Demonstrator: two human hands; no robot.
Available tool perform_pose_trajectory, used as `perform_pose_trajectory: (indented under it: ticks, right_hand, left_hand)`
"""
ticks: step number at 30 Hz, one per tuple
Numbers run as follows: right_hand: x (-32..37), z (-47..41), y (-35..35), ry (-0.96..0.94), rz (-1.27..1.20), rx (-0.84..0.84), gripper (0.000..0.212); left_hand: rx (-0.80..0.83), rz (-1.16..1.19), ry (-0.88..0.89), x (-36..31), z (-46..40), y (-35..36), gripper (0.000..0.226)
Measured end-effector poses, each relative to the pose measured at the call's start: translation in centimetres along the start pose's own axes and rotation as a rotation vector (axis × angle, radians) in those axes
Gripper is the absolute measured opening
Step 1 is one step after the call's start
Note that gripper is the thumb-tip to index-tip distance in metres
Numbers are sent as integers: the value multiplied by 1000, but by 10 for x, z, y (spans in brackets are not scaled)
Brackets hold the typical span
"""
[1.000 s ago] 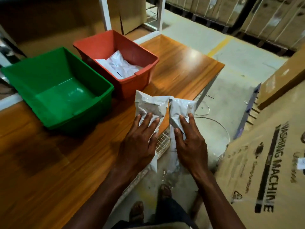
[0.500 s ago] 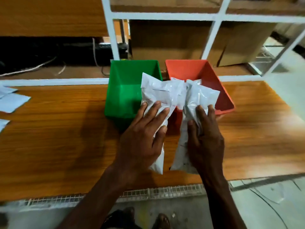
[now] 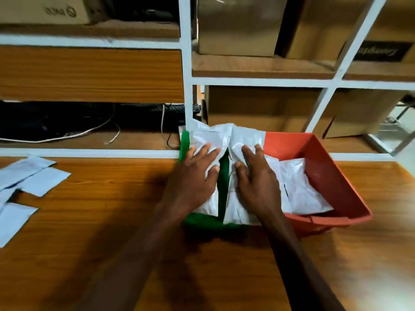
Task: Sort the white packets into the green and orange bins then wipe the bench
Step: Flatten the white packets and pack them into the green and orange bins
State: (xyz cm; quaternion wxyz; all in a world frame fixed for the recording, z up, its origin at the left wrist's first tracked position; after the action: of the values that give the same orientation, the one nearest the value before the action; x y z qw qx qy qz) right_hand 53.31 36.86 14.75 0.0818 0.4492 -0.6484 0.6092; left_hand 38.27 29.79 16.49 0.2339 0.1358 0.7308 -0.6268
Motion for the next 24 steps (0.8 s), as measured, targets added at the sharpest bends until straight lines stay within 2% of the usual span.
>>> perform_pose_trajectory:
  ticks: [3,8,11,15,24]
  right_hand:
    - [-12,-32,21,46,38,104,46]
    - [-37,-67,63,113,138,316,46]
    - [-56,-76,88,150,167,437,48]
    - [-83,-84,116,221,173,601,54]
    - [-101,-88,146,344,322,830,72]
  left_hand:
    - [76,44,-12,19,-37,16,49]
    - [165,-27,-146,47,-83,55,52]
    - [300,-88,-202,66,-101,79,55]
    - [484,-198,-275,95,-106,111,60]
    - [641,-406,-382,104,-92,138,75]
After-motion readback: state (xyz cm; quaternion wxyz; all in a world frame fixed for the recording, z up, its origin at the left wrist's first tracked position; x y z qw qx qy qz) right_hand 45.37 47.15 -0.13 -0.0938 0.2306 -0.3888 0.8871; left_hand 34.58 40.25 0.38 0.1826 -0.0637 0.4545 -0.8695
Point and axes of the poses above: each hand's wrist, its own z-axis away from the middle knuckle, its own y-axis out of the palm, x = y × z, the point moved 2 cm from there along -z, towards the middle knuckle, and after that the axes turned 11 degrees about x, right-handed, at the moved point
